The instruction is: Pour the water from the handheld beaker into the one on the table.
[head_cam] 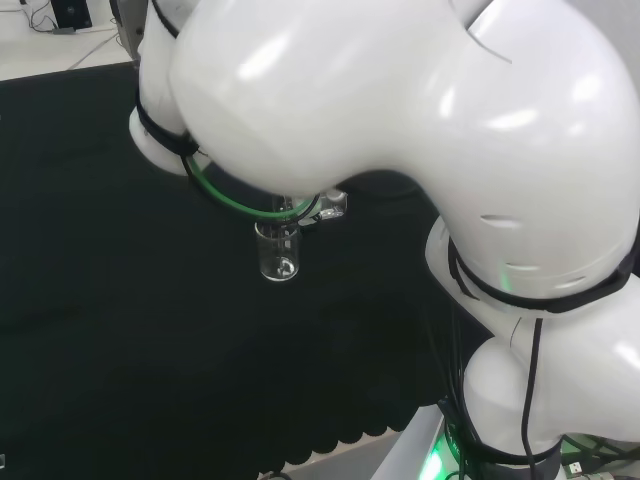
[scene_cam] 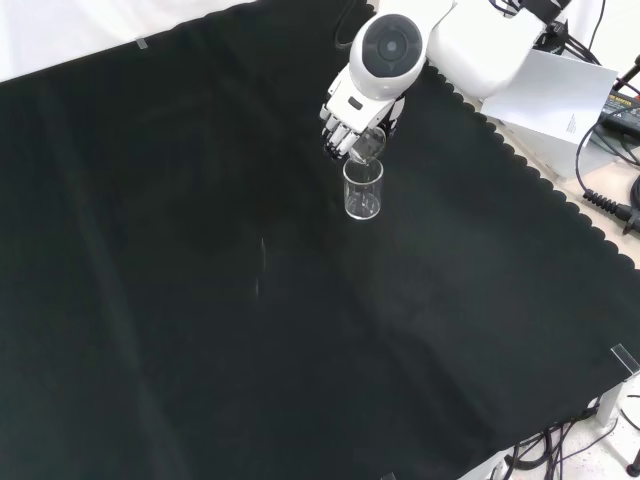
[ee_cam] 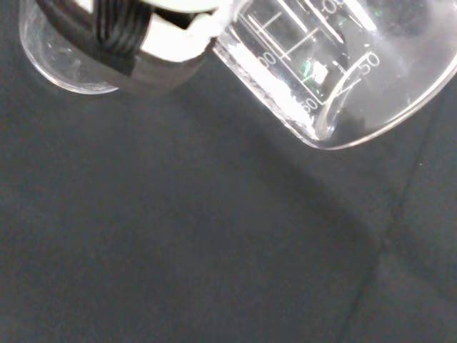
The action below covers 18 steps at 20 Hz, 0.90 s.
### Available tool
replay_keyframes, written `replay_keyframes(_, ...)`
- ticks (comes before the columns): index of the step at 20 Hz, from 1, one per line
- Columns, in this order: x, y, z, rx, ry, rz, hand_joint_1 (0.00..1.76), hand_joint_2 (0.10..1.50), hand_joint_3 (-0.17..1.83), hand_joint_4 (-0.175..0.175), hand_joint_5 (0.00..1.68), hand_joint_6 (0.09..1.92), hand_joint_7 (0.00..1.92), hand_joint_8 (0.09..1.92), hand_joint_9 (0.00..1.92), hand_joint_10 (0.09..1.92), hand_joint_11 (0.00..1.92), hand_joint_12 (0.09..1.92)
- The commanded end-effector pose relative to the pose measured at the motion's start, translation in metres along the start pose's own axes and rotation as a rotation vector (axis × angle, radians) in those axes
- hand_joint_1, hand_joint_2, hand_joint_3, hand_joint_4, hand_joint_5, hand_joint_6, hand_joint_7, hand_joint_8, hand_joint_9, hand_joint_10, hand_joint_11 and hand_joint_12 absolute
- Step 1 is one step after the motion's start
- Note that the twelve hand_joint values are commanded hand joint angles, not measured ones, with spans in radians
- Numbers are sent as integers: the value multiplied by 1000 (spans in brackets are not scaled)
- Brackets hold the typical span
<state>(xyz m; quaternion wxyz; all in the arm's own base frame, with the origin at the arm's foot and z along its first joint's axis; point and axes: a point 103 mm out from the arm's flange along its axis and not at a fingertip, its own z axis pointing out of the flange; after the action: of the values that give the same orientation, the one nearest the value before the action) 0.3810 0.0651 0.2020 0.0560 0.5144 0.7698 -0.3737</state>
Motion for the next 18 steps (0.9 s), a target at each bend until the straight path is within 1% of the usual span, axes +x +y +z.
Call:
replay_keyframes(1, 1, -1, -3, 8, -45, 8, 1424, 1023, -175, -175, 1332, 411, 1280, 485, 1515, 214, 1255, 992)
replay_keyframes(7, 2, -1, -5, 13, -80, 14, 1424, 1023, -175, -175, 1331, 413, 1279, 487, 1511, 224, 1256, 993)
replay_keyframes(12, 2, -1, -7, 16, -90, 16, 1424, 1023, -175, -175, 1329, 416, 1277, 488, 1507, 233, 1257, 992)
replay_keyframes(15, 4, 0, -9, 30, -108, 19, 1424, 1023, -175, -175, 1329, 417, 1277, 489, 1505, 239, 1256, 992)
replay_keyframes(18, 5, 0, -10, 41, -123, 31, 1424, 1024, -175, -175, 1328, 418, 1277, 489, 1503, 243, 1255, 992)
